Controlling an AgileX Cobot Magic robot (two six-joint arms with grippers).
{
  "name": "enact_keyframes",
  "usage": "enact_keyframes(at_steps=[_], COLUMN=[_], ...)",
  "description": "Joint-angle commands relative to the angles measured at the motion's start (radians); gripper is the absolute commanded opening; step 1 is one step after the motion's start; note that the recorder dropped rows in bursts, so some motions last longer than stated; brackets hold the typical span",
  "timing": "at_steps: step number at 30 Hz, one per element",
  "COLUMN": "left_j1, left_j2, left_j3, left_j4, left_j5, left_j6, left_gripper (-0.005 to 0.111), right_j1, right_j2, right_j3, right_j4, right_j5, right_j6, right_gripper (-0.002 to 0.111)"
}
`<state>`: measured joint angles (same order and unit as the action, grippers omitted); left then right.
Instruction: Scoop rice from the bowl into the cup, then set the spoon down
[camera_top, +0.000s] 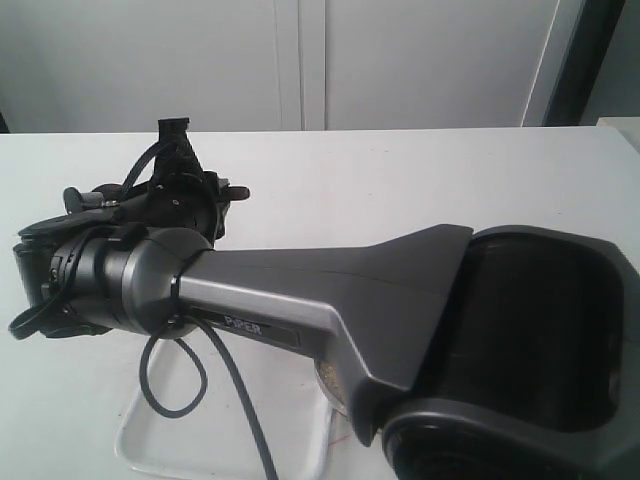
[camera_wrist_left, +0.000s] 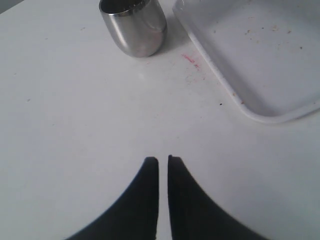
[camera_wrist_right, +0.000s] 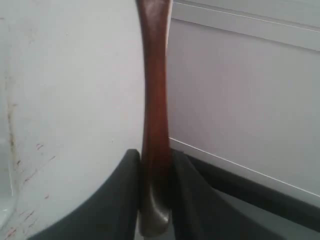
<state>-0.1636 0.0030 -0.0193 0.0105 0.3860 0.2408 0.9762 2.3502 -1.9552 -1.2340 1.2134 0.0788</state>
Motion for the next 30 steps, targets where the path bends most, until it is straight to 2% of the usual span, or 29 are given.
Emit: enact_keyframes(at_steps=[1, 4, 23, 30], left_j1=[0.000, 0.000, 0.000, 0.000], left_j2=[-0.003, -0.003, -0.003, -0.003], left_j3=[0.009, 0.009, 0.009, 0.009], left_j4=[-0.002, -0.002, -0.002, -0.002], left_j5=[0.033, 0.033, 0.033, 0.033], left_j6=[-0.006, -0.006, -0.006, -0.006], left_gripper=[0.014, 0.014, 0.014, 0.014], right_j1=[0.001, 0.001, 0.001, 0.001], right_j2=[-0.010, -0.010, -0.036, -0.048], right_j3=[0.004, 0.009, 0.060, 0.060], right_j4=[-0.039, -0.018, -0.184, -0.129], right_j5=[0.008, 0.008, 0.008, 0.008], right_j6=[-0.007, -0.084, -0.102, -0.129], right_gripper=[0.000, 0.000, 0.000, 0.000])
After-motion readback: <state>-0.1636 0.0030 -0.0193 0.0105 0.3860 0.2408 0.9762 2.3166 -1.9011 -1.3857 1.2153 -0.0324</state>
